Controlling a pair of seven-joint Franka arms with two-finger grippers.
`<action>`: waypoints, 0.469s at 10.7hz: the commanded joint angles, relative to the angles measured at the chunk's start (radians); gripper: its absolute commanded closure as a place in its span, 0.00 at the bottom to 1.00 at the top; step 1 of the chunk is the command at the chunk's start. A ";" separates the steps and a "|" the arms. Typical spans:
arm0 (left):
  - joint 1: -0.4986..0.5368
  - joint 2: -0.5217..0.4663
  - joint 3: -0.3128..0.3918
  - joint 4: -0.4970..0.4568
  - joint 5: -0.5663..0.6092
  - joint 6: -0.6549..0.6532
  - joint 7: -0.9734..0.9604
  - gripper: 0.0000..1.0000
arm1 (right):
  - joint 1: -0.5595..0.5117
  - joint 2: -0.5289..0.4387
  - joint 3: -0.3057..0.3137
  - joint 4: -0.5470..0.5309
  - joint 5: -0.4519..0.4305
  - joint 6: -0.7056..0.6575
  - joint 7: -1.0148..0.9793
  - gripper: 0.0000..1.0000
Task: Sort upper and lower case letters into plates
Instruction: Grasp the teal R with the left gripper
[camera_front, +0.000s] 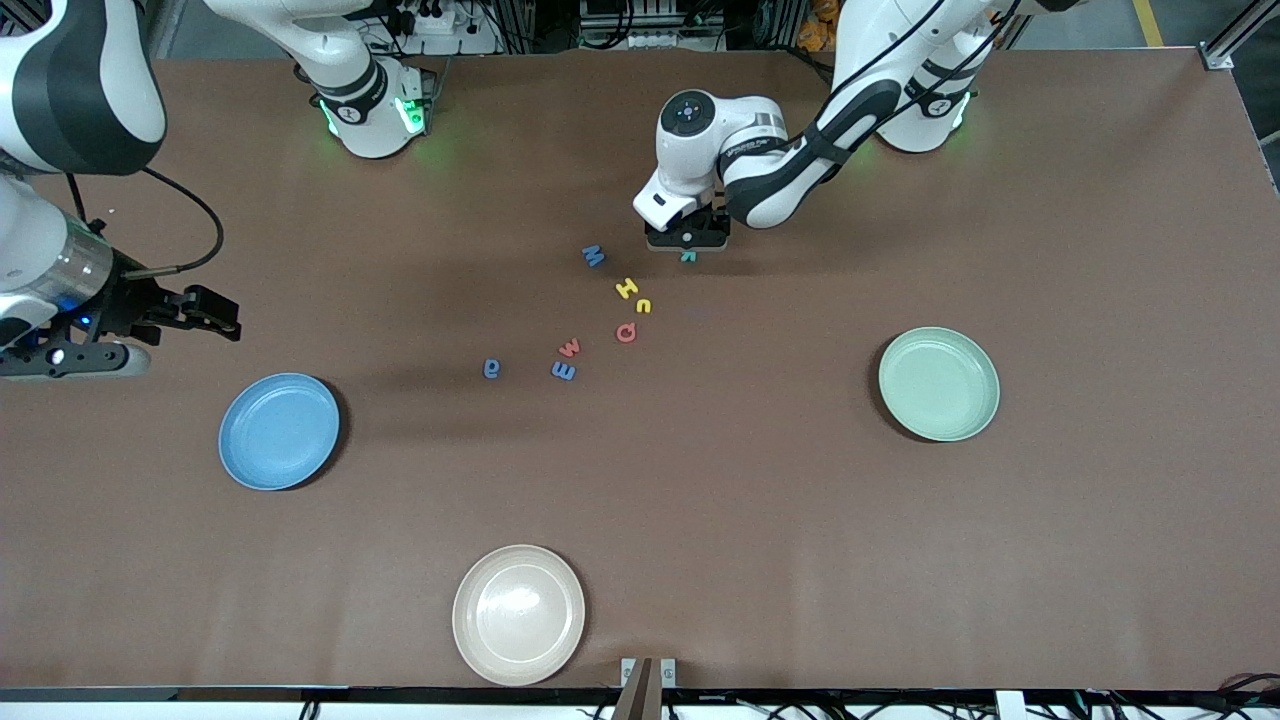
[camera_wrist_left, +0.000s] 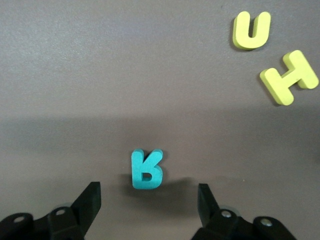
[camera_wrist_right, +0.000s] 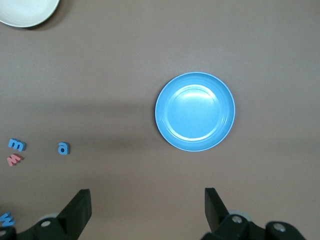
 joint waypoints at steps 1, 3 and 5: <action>-0.009 0.032 0.007 0.022 0.044 0.005 -0.041 0.20 | -0.015 0.068 -0.001 0.002 0.021 0.023 0.003 0.00; -0.009 0.033 0.007 0.022 0.044 0.005 -0.041 0.25 | -0.008 0.118 0.001 0.002 0.021 0.042 0.000 0.00; -0.020 0.036 0.025 0.022 0.045 0.005 -0.041 0.28 | 0.035 0.157 0.001 0.002 0.038 0.052 0.000 0.00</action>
